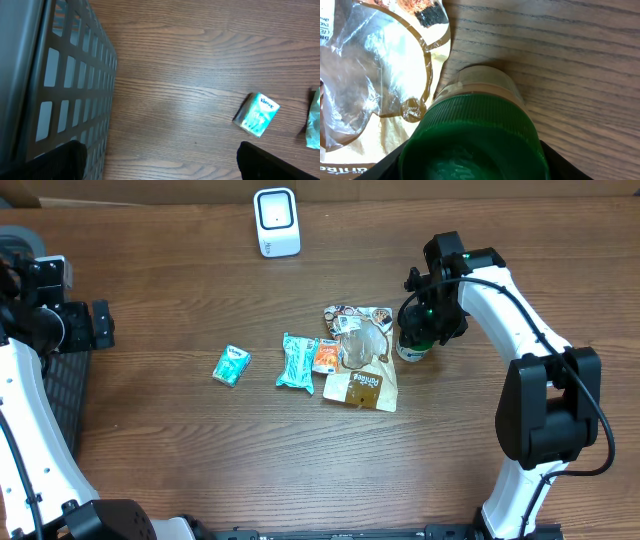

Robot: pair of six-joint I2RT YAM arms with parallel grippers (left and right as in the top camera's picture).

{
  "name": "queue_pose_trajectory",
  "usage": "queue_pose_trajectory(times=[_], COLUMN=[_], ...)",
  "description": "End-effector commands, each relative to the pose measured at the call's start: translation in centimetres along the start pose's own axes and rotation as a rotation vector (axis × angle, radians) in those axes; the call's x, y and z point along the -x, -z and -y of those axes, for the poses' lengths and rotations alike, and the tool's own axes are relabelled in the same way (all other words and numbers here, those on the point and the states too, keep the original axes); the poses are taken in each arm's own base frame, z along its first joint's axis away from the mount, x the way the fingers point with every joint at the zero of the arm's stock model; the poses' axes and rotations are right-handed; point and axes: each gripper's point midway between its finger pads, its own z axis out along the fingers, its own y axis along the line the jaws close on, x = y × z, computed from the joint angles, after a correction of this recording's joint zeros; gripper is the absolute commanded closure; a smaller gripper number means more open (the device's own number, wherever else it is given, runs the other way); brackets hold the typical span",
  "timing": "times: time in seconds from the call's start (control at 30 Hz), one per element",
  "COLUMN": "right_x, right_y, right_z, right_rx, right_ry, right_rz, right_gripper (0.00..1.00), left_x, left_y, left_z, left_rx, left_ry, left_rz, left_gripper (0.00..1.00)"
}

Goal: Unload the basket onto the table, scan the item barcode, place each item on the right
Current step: 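Close the right gripper around the jar's green lid, then lift the jar and carry it to the white scanner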

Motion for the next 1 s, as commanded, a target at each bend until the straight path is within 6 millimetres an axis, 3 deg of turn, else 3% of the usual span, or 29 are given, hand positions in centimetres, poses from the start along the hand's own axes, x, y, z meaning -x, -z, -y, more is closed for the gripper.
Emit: queue_pose_trajectory(times=[0.0,0.07,0.17,0.4,0.53,0.7,0.8,0.97], right_x=[0.3,0.8,2.7,6.1,6.4,5.4,5.0,4.9], right_y=[0.3,1.3,5.2,16.4,22.0,27.4,28.6,28.7], right_z=[0.1,-0.7,-2.9,-10.8,-14.7,-17.8,-18.2,-18.3], right_rx=[0.004,0.044,0.156,0.568,0.827,1.158,1.232,1.239], right_ry=[-0.063,-0.061,-0.049,0.122,0.218,0.327,0.352,0.357], right_rz=[0.002,0.012,0.073,0.3,0.402,0.46,0.465,0.466], right_gripper=[0.57,0.58,0.59,0.62,0.62,0.62,0.62,0.62], left_x=[0.0,0.0,0.0,0.0,0.0,0.0,0.0,0.0], left_y=[0.2,0.3,0.2,0.2,0.2,0.2,0.2,0.3], left_z=[-0.2,-0.2,-0.2,-0.2,-0.2,-0.2,-0.2,-0.2], left_rx=[-0.004,-0.004,-0.004,-0.004,-0.004,-0.004,-0.004,-0.004], left_ry=[0.018,0.018,0.018,0.018,0.018,0.018,0.018,0.018], left_rz=[0.009,0.009,0.009,0.009,0.009,0.009,0.009,0.01], left_gripper=[0.0,0.0,0.0,0.0,0.0,0.0,0.0,0.01])
